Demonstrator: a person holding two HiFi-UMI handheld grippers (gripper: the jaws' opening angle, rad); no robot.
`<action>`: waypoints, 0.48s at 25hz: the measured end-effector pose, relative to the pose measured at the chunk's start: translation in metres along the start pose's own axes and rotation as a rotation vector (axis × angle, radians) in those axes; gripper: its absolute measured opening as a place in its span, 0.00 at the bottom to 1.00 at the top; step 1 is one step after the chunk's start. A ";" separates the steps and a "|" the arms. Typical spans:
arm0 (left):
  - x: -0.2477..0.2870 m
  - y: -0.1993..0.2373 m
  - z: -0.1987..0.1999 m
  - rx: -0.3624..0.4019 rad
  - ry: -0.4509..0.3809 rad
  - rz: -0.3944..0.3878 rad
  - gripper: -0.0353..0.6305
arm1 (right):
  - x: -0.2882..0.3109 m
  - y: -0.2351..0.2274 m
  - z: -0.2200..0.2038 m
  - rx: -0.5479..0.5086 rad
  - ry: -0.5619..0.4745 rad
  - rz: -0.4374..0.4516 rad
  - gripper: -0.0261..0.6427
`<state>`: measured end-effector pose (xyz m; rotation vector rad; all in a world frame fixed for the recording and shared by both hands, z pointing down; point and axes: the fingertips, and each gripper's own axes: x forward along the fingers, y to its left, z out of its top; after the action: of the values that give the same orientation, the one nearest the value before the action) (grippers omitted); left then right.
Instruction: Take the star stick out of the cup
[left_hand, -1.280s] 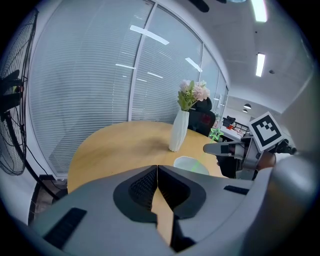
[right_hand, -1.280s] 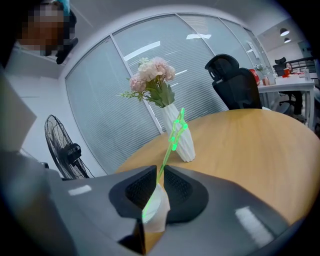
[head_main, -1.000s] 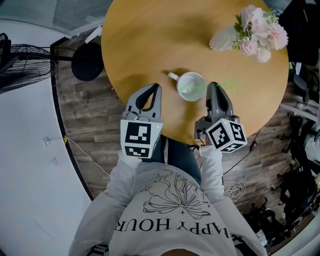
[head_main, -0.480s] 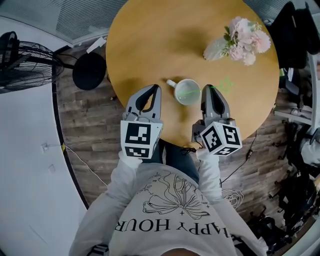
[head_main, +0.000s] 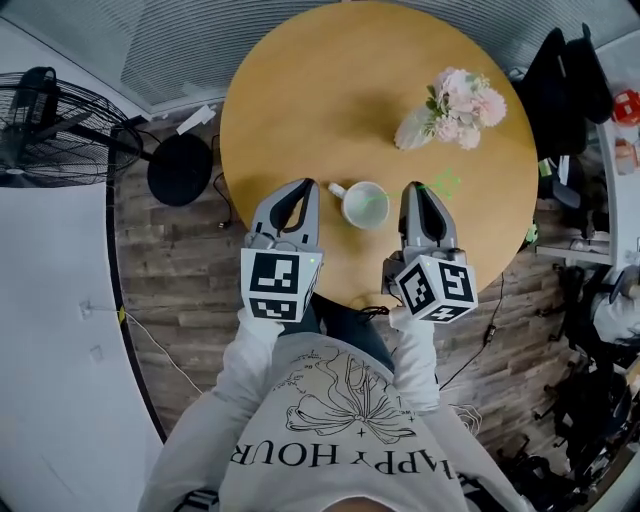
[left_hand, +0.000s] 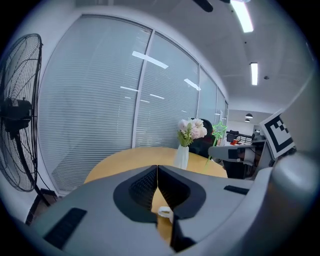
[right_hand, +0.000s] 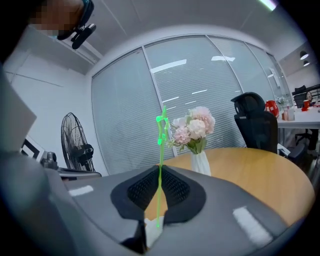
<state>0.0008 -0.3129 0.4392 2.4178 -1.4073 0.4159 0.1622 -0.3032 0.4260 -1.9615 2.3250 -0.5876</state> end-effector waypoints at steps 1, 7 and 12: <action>-0.002 0.000 0.004 0.002 -0.009 0.003 0.06 | -0.001 0.001 0.004 -0.004 -0.007 -0.001 0.08; -0.012 0.002 0.023 0.009 -0.060 0.016 0.06 | -0.008 0.009 0.025 -0.032 -0.043 0.003 0.08; -0.019 0.004 0.037 0.014 -0.092 0.032 0.06 | -0.014 0.013 0.043 -0.063 -0.074 0.008 0.08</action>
<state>-0.0083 -0.3147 0.3979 2.4572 -1.4876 0.3272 0.1639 -0.2988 0.3794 -1.9635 2.3334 -0.4388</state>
